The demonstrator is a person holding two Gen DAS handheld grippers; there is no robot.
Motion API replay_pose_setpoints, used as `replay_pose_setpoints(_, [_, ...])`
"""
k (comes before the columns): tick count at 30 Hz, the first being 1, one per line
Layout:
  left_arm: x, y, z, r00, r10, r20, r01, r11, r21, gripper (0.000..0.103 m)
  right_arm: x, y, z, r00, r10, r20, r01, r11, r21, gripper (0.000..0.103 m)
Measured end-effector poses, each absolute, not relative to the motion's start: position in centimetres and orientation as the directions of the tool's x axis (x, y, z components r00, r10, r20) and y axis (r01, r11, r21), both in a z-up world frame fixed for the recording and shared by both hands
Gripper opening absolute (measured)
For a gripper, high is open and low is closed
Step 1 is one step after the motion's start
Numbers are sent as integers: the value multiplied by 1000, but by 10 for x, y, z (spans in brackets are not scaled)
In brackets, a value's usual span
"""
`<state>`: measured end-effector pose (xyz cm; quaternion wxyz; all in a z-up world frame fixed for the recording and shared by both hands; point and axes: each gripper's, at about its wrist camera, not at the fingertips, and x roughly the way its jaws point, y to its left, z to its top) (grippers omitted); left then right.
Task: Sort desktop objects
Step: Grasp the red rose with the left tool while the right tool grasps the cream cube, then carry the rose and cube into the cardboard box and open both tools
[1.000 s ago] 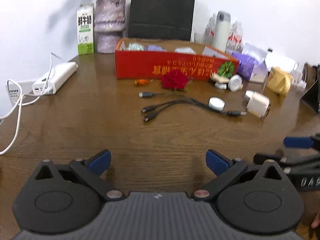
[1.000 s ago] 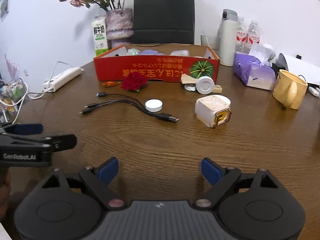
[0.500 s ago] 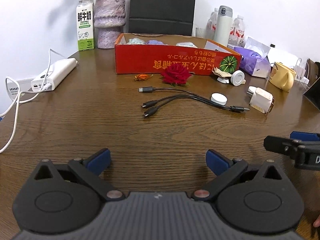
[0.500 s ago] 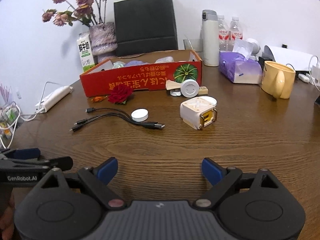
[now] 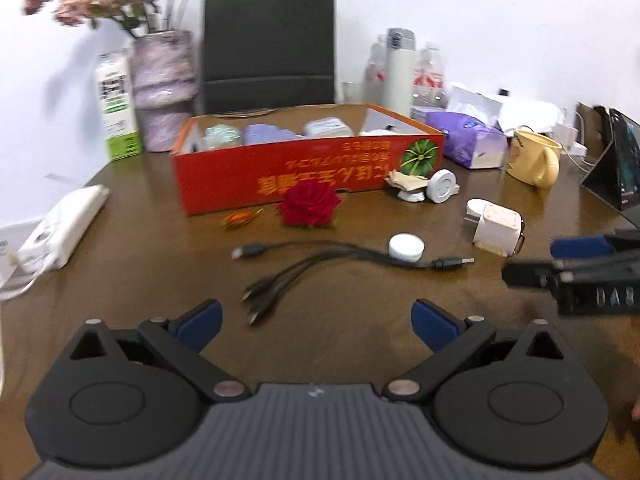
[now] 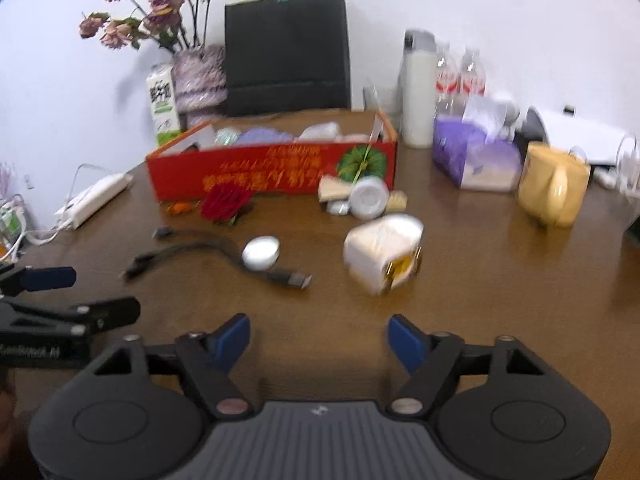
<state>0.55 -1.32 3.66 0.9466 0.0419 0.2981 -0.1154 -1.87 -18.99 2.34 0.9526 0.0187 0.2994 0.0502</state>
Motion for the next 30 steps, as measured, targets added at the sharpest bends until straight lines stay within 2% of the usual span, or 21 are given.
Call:
replay_pose_setpoints(4, [43, -21, 41, 776, -248, -579, 303, 953, -3, 102, 17, -204, 25, 816, 38, -577, -18, 999, 39, 74])
replay_pose_setpoints(7, [78, -28, 48, 782, -271, -562, 307, 951, -33, 103, 41, -211, 20, 803, 48, -594, -18, 998, 56, 75])
replay_pose_setpoints(10, [119, -41, 48, 768, -244, -592, 281, 959, -31, 103, 54, -209, 15, 801, 57, -597, -36, 998, 46, 73])
replay_pose_setpoints(12, [142, -48, 43, 768, -180, -614, 227, 974, -1, 102, 59, -206, 10, 801, 53, -596, -42, 999, 33, 71])
replay_pose_setpoints(13, [151, -50, 40, 766, -145, -626, 201, 979, 19, 96, 60, -204, 8, 802, 43, -596, -39, 999, 20, 64])
replay_pose_setpoints(14, [158, -51, 38, 763, -136, -631, 200, 979, 31, 83, 60, -204, 6, 802, 33, -596, -37, 999, 6, 55])
replay_pose_setpoints(15, [163, -50, 35, 755, -143, -640, 207, 978, 26, 76, 58, -203, 6, 804, 42, -593, -41, 999, 15, 54])
replay_pose_setpoints(16, [166, -48, 33, 739, -159, -654, 215, 977, 7, 56, 57, -204, 6, 806, 55, -589, -48, 998, 27, 53])
replay_pose_setpoints(17, [169, -46, 30, 725, -174, -666, 219, 976, -16, 44, 57, -204, 6, 807, 65, -587, -57, 998, 32, 52])
replay_pose_setpoints(18, [168, -44, 28, 722, -180, -668, 217, 976, -29, 43, 56, -204, 6, 808, 70, -585, -64, 997, 32, 52])
replay_pose_setpoints(20, [162, -45, 31, 737, -162, -656, 210, 978, -6, 36, 55, -204, 6, 808, 80, -583, -72, 997, 37, 52])
replay_pose_setpoints(23, [143, -43, 46, 766, -168, -620, 198, 980, -22, 36, 54, -207, 7, 813, 91, -576, -72, 996, 56, 52])
replay_pose_setpoints(27, [106, -33, 71, 770, -231, -595, 221, 971, -92, 36, 42, -200, 15, 828, 43, -559, -61, 998, -13, 52])
replay_pose_setpoints(30, [73, -24, 82, 774, -254, -580, 228, 966, -120, 36, 20, -197, 29, 841, 73, -537, -85, 996, 1, 52])
